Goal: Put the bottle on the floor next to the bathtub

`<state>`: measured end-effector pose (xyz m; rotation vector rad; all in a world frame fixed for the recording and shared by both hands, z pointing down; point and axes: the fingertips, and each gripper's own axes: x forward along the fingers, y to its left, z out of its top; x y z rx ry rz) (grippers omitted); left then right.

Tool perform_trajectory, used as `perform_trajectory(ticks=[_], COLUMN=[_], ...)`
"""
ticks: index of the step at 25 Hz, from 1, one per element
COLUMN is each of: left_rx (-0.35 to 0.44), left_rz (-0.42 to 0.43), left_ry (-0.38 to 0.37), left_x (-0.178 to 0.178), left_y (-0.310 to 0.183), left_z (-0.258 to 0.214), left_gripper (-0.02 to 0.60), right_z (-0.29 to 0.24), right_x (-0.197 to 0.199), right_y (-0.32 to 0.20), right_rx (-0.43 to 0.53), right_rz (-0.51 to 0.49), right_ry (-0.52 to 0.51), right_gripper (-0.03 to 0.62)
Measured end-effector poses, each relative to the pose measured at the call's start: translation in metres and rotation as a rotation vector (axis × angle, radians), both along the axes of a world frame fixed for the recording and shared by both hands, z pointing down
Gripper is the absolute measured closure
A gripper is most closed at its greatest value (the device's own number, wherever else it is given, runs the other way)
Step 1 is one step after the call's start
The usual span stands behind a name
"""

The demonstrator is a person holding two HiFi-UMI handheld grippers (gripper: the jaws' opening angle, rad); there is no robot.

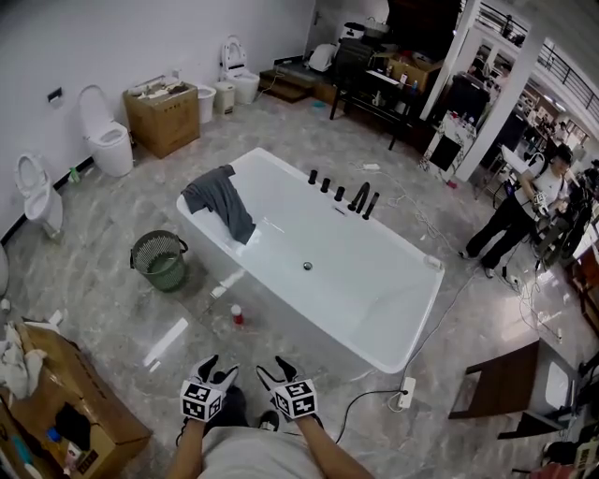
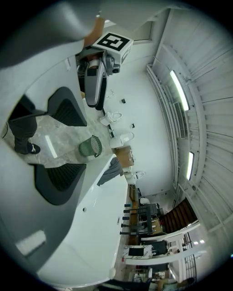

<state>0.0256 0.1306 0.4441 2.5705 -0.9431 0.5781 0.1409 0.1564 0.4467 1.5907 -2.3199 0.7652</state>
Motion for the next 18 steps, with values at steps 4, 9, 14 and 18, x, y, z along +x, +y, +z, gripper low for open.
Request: perform_trajectory(ticks=[4,9,14,18], left_rx=[-0.004,0.004,0.009,0.0], left_rz=[0.001,-0.002,-0.017,-0.013], left_ry=[0.0,0.007,0.012,0.011], left_x=[-0.0006,0.0026,-0.001,-0.0026], left_y=[-0.0015,-0.0012,-0.0022,0.0008], left_z=[0.0012,-0.0001,-0.0028,0.0016], left_gripper=[0.301,0.353,0.423,0.455], right_z=[0.0012,0.0008,0.0005,0.0031], right_x=[-0.0033,0.0002,-0.0033,-0.005], right_y=[0.0007,0.0026,0.0019,0.0045], right_rx=[-0.003,-0.007,-0.01,-0.016], right_rz=[-0.008,-0.005,-0.004,-0.009], right_ry=[0.0,-0.004,-0.013,-0.01], right_gripper=[0.379,0.441,0.506,0.538])
